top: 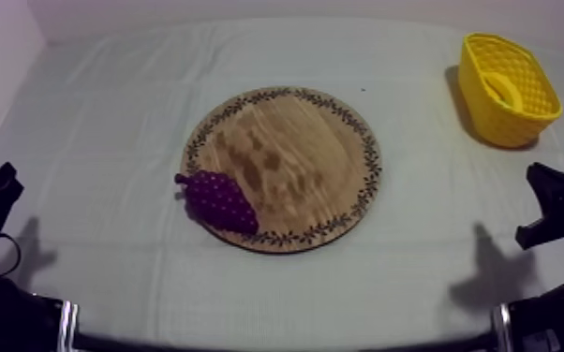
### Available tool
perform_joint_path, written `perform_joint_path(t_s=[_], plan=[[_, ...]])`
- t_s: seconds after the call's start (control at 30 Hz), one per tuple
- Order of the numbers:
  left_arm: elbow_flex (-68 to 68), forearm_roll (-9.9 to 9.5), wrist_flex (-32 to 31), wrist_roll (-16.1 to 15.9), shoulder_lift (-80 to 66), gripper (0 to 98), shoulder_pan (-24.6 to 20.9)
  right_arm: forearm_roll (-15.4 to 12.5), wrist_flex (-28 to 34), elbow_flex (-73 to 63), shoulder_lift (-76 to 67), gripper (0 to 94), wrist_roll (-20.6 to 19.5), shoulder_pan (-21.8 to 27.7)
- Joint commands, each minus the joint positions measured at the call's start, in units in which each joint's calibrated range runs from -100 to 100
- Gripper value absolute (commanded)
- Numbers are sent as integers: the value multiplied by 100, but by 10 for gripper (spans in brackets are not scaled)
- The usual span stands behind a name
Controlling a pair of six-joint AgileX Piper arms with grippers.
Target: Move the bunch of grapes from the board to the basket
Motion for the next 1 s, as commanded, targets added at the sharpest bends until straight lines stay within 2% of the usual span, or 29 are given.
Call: perform_joint_path(t_s=[0.0,0.63,0.8,0.97], plan=[[4,1,3,0,3,0,-1,53,202,-9,-2,5,167,-382],[4,1,3,0,3,0,-1,36,120,3,99,3,256,-379],[4,1,3,0,3,0,-1,19,-343,-168,727,2,208,-369],[4,1,3,0,3,0,-1,-73,-467,-1199,1959,2,50,-339]])
